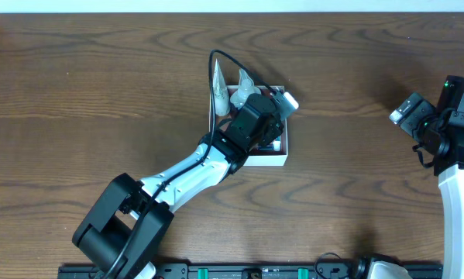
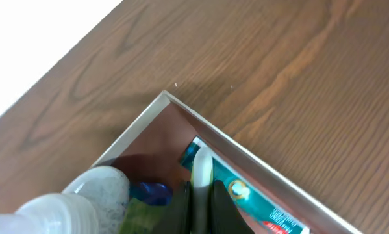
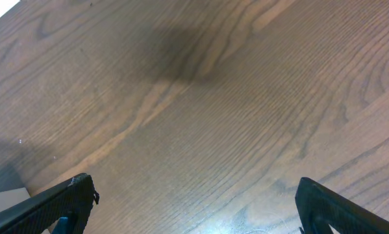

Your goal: Pack container

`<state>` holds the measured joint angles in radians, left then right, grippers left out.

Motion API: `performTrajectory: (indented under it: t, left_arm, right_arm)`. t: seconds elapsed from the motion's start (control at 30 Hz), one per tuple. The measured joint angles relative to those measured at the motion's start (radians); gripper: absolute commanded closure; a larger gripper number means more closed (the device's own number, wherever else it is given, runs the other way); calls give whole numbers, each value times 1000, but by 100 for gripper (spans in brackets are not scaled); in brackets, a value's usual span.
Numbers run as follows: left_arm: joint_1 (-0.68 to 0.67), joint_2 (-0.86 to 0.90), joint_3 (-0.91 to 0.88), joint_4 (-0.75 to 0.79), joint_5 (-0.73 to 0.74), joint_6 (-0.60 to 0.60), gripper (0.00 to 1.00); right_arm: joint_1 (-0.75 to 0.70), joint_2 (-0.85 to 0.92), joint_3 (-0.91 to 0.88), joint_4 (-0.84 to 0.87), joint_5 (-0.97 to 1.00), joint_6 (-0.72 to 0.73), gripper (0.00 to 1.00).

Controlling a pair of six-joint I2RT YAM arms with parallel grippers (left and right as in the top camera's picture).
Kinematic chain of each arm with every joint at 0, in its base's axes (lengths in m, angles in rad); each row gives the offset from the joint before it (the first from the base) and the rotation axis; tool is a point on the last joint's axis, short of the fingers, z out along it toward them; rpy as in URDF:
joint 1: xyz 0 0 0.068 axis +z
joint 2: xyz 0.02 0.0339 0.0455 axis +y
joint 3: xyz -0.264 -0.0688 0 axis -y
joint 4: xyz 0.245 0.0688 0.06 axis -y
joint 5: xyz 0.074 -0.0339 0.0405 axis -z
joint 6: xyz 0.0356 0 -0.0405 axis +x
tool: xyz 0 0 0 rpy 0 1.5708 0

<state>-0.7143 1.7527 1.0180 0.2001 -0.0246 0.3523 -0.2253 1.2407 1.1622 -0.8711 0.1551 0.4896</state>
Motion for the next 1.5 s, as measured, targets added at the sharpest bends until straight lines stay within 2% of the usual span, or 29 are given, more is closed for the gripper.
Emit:
performTrajectory:
  t: [0.33,0.6,0.63,0.67,0.7,0.77,0.9,1.1,1.3,1.5]
  left_arm:
    - [-3,0,1,-159,19,358,94]
    - [-3,0,1,-235,22,504,94]
    - [-3,0,1,-238,22,514,83]
    - [-3,0,1,-238,22,526,67]
    - [-3,0,1,-239,21,534,59]
    - [-2,0,1,-238,20,546,51]
    - [-1,0,1,-230,18,550,46]
    - [-1,0,1,-143,18,563,27]
    - [-16,-50,1,-114,18,520,27]
    - [-26,-188,2,-182,18,347,27]
  right_arm:
    - [0,0,0,0,0,0,1]
    - [0,0,0,0,0,0,1]
    - [0,0,0,0,0,0,1]
    - [0,0,0,0,0,0,1]
    - [0,0,0,0,0,0,1]
    - [0,0,0,0,0,0,1]
    - [0,0,0,0,0,0,1]
    - [0,0,0,0,0,0,1]
    - [0,0,0,0,0,0,1]
    - [0,0,0,0,0,0,1]
